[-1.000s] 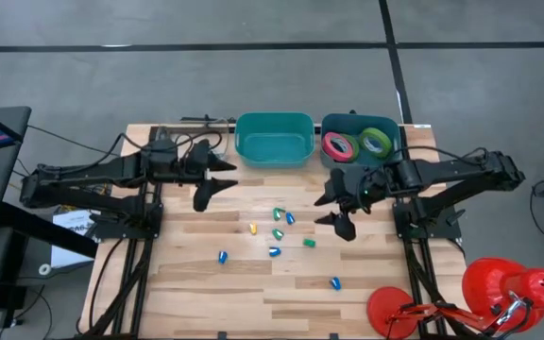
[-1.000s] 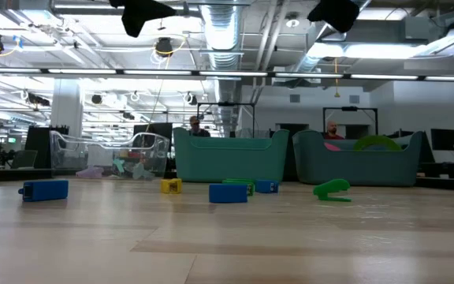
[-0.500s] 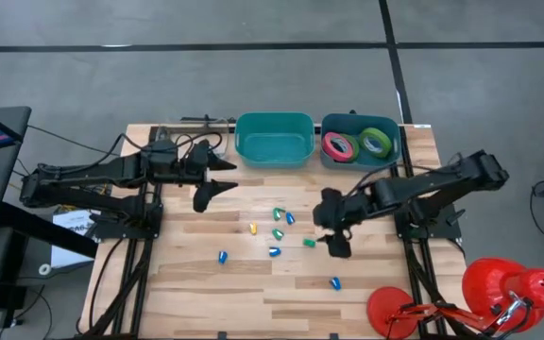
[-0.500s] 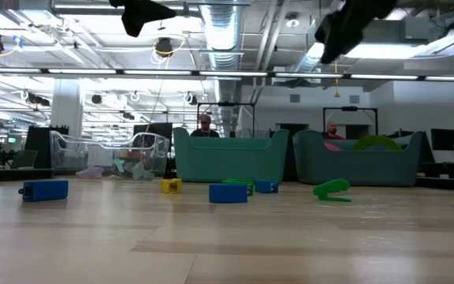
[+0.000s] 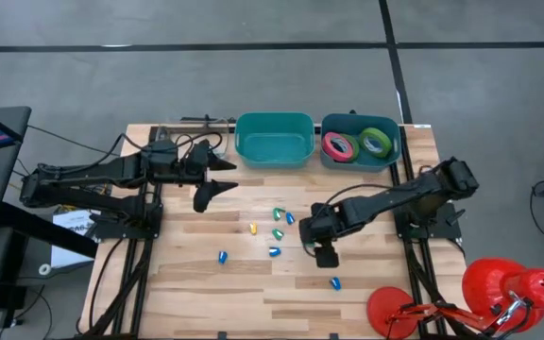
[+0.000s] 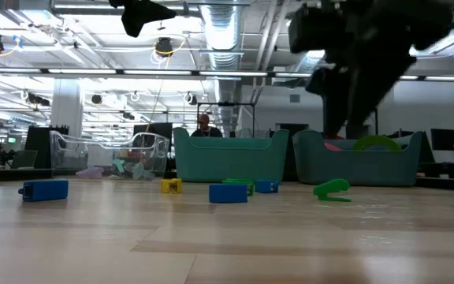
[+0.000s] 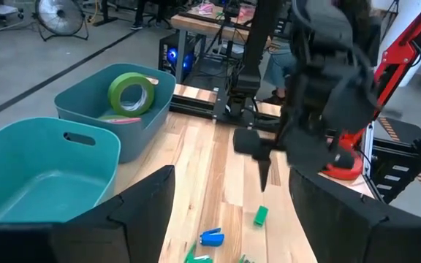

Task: Pick and place Stapler, Stapler remover, tape
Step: Put the green stapler into the green bin

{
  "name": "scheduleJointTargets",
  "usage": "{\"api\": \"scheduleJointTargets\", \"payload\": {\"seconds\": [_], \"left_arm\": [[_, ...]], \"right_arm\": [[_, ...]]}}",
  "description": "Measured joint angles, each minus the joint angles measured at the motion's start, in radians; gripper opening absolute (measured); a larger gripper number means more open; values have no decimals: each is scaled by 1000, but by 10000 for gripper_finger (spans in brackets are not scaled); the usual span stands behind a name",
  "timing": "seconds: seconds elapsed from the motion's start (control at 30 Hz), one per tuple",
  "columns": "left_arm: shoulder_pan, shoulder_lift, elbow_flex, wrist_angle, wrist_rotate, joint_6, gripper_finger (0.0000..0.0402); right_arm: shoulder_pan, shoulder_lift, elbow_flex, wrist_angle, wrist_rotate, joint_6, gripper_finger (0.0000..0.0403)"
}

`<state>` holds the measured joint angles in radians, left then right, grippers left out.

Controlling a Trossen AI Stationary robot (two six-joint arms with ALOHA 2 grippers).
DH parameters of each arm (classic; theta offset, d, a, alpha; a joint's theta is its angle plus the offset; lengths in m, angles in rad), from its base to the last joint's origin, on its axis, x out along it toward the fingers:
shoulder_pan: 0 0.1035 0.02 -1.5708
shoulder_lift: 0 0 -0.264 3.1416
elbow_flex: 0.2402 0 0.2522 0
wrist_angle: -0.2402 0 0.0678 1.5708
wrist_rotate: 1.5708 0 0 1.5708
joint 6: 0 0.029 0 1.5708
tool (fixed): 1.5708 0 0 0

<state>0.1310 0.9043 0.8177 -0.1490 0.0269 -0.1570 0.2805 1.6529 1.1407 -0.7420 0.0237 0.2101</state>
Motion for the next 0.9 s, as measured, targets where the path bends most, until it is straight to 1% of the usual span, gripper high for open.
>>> {"api": "scheduleJointTargets", "payload": {"seconds": [0.17, 0.37, 0.63, 0.77, 0.9], "left_arm": [[0, 0, 0, 0, -4, 0, 255], [0, 0, 0, 0, -64, 0, 255], [0, 0, 0, 0, -64, 0, 254], [0, 0, 0, 0, -64, -1, 254], [0, 0, 0, 0, -64, -1, 254]], "right_arm": [[-1, 68, 0, 9, 1, 27, 255], [-1, 140, 0, 23, 3, 27, 255], [-2, 201, 0, 48, 14, 85, 253], [-2, 202, 0, 54, 36, 100, 235], [-9, 197, 0, 56, 52, 108, 201]]}}
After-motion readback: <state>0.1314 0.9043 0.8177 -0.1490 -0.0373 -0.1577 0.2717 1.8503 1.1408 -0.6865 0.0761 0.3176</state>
